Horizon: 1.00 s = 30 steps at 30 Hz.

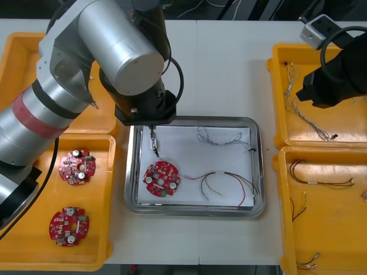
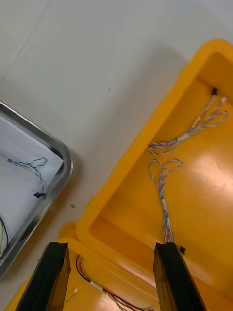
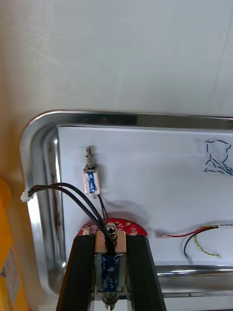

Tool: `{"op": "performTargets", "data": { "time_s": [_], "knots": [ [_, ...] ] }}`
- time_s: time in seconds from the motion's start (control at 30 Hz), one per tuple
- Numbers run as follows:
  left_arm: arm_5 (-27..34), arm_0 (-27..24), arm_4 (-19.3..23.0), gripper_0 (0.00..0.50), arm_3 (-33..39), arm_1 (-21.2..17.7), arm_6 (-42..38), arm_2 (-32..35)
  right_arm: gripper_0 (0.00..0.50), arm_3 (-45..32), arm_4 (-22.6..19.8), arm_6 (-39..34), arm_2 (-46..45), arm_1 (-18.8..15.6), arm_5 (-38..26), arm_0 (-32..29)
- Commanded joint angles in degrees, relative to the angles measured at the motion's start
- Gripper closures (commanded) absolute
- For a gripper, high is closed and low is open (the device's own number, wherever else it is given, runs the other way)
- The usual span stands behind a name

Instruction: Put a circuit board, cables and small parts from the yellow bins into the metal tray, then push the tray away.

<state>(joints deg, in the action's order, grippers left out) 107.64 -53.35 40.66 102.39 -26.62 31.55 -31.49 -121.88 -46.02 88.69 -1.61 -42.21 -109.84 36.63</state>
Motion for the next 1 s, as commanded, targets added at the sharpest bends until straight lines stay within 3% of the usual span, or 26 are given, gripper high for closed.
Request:
{"op": "performTargets", "data": {
  "time_s": [0.03,0.33,0.53,1.0],
  "knots": [
    [-2.53,-2.90,-1.72,0.500,1.50,2.36,-1.14,-4.19,0.000,-1.95,-0.74,-6.43,-4.02,-5.25,-0.16,-3.06],
    [-7.18,-2.90,-3.04,0.500,-0.88,3.59,-3.25,-9.02,0.000,-1.78,-2.41,-10.64,-10.08,-8.95,-0.16,-9.83],
    [-10.61,-2.90,-4.27,0.500,-4.39,3.77,-3.69,-11.84,0.000,-1.78,-6.54,-10.82,-15.80,-11.67,-0.16,-16.86],
    [-13.42,-2.64,-4.97,0.500,-8.26,3.77,-3.51,-13.33,0.000,-1.78,-7.42,-11.79,-20.63,-12.11,-0.16,-26.26]
  ]
}}
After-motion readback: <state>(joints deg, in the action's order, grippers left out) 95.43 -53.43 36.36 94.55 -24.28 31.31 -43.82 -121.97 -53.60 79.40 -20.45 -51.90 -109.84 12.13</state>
